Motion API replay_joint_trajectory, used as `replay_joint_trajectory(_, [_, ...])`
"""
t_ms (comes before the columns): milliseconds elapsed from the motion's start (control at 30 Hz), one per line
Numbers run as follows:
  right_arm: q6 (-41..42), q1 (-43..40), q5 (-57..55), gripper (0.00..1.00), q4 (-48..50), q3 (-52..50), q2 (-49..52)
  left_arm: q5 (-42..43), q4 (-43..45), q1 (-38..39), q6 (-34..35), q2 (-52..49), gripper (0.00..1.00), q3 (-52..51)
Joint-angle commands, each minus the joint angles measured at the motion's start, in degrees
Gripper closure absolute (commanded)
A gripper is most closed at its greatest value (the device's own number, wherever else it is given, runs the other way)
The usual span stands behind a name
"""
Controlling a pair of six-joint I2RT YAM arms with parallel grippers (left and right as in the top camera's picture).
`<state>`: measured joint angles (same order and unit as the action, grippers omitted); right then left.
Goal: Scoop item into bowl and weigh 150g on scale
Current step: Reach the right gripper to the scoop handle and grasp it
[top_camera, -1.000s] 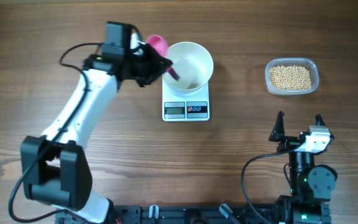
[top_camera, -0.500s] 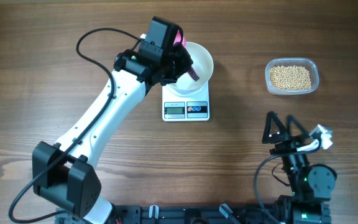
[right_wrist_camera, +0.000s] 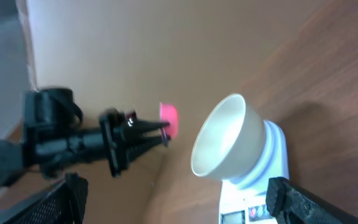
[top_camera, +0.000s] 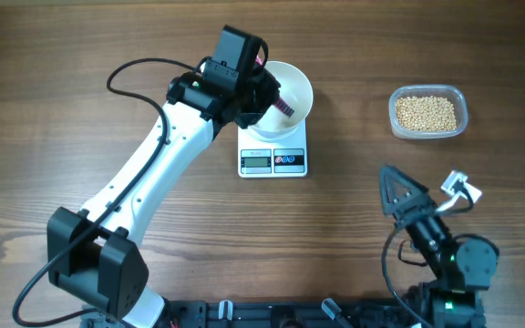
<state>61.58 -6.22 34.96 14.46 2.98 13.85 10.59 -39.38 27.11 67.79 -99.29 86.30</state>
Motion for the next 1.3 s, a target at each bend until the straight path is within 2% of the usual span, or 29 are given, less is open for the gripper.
replay_joint_trajectory(0, [-12.13, 4.22, 2.64, 0.02, 0.74, 9.57, 11.78, 2.16, 1.77, 0.11, 1.86, 1.03, 0.96, 1.03])
replay_joint_trajectory(167, [-22.58, 17.14, -0.44, 0.02, 2.14, 22.25, 34.23, 3.54, 2.08, -0.02, 4.15, 1.03, 0.96, 1.05])
replay_joint_trajectory(233, [-26.47, 22.95, -0.66, 0.02, 5.92, 27.67, 44.96, 3.98, 2.05, -0.33, 6.43, 1.05, 0.96, 1.05])
replay_joint_trajectory(300, [-26.84, 24.9, -0.7, 0.08, 9.01, 31.41, 52.87, 6.62, 2.08, -1.64, 7.65, 1.03, 0.96, 1.05])
replay_joint_trajectory(433, [-25.11, 25.07, 1.62, 0.13, 13.79, 36.13, 62.97, 8.33, 2.05, -4.17, 7.76, 1.05, 0.96, 1.05])
replay_joint_trajectory(667, [-23.89, 25.46, 1.49, 0.27, 19.12, 38.21, 68.7, 9.35, 2.71, -4.87, 10.91, 1.05, 0.96, 1.05])
replay_joint_trajectory(1267, [-23.98, 27.65, -1.53, 0.44, 20.65, 43.52, 76.65, 9.35, 2.71, -4.83, 10.93, 1.03, 0.96, 1.05])
